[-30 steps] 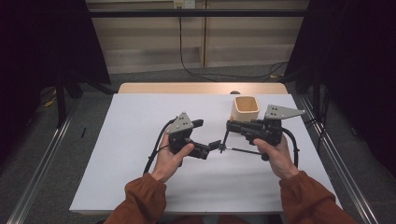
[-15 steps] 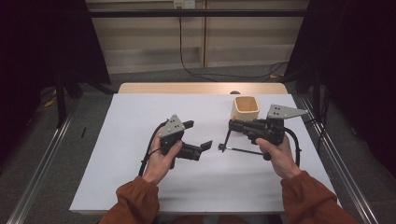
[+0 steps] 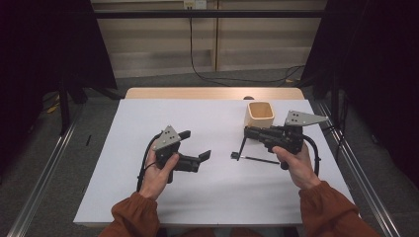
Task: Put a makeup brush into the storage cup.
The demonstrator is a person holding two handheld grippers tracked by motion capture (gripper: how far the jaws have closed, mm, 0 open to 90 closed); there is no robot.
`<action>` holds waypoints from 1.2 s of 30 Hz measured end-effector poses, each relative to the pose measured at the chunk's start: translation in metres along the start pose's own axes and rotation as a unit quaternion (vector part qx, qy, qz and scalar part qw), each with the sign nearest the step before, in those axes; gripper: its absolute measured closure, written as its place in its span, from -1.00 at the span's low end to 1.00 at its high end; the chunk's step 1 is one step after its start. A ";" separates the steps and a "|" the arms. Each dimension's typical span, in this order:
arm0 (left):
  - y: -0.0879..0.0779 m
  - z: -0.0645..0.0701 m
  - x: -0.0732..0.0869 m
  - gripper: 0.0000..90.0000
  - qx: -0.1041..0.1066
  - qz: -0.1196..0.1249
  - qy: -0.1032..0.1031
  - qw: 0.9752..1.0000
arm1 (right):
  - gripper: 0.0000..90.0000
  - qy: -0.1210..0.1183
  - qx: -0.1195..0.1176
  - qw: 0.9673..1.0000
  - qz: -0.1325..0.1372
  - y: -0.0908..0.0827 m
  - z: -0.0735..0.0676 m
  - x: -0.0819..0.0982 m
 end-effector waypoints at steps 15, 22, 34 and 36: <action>-0.029 -0.016 0.018 -0.96 -0.039 0.009 -0.012 0.999 | 0.87 0.005 0.012 1.000 -0.003 -0.006 0.005 0.001; -0.048 -0.024 0.033 -0.96 -0.070 0.003 0.000 0.998 | 0.87 0.008 0.017 1.000 -0.004 -0.008 0.008 0.002; -0.080 -0.031 0.056 -0.95 -0.100 0.005 -0.011 0.995 | 0.87 0.008 0.043 0.999 -0.001 -0.021 0.020 0.000; -0.082 -0.034 0.059 -0.95 -0.103 0.009 -0.014 0.995 | 0.87 0.009 0.049 0.999 0.000 -0.024 0.023 0.000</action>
Point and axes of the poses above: each handheld gripper's, and its own axes: y roughly forward along the jaws, x roughly out of its underside, z roughly to its right, the point moved 4 cm from there along y, roughly forward along the jaws, and after that the axes turned 12 degrees about -y, right-handed, at the moved point
